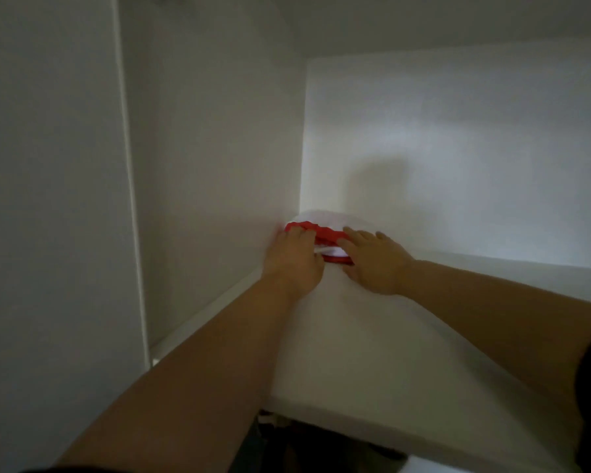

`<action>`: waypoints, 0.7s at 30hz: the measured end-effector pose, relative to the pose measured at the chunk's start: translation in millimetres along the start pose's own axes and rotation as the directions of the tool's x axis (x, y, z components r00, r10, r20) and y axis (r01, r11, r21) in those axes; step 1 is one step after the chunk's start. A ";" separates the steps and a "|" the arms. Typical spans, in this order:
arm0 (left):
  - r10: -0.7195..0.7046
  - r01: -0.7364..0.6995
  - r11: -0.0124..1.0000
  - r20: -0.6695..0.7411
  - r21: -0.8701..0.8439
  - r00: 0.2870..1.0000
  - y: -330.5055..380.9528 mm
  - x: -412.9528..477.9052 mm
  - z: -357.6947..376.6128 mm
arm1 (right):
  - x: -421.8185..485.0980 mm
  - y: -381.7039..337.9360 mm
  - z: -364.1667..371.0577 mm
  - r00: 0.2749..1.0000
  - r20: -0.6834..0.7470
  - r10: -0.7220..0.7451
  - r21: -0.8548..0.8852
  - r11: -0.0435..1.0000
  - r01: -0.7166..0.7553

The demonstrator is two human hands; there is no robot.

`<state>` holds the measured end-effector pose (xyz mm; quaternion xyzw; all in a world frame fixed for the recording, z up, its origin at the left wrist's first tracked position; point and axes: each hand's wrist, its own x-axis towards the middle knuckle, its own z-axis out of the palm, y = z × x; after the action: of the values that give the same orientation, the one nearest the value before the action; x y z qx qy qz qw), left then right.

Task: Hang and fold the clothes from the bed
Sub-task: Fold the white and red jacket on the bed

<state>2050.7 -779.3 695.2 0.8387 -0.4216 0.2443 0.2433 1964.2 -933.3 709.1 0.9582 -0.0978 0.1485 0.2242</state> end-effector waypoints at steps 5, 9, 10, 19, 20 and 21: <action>0.219 -0.210 0.973 -0.090 0.098 0.972 58.7 -15.4 -16.7 | -86.7 15.4 -46.1 0.985 -0.044 0.167 -0.071 0.983 -0.169; 0.379 -0.372 0.925 -0.120 0.079 0.918 121.7 -43.0 -25.7 | -180.9 38.9 -86.1 0.936 -0.066 0.346 -0.157 0.923 -0.353; 0.400 -0.396 0.917 -0.122 0.052 0.908 140.3 -52.3 -29.5 | -207.3 43.5 -97.1 0.916 -0.065 0.395 -0.174 0.900 -0.401; 0.679 -0.698 0.670 -0.170 -0.253 0.714 344.7 -217.3 -87.4 | -499.5 19.3 -196.2 0.676 -0.040 0.736 -0.315 0.633 -0.707; 0.701 -0.721 0.632 -0.189 -0.284 0.688 367.9 -243.5 -96.4 | -538.1 10.9 -208.8 0.642 -0.035 0.765 -0.343 0.595 -0.727; 0.718 -0.738 0.594 -0.203 -0.319 0.666 391.5 -271.7 -105.9 | -578.0 0.7 -222.4 0.606 -0.037 0.794 -0.365 0.554 -0.748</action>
<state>1563.0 -760.3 688.0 0.5236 -0.7587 0.2590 0.2884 1369.1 -762.2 709.8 0.7701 -0.5470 0.1486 0.2928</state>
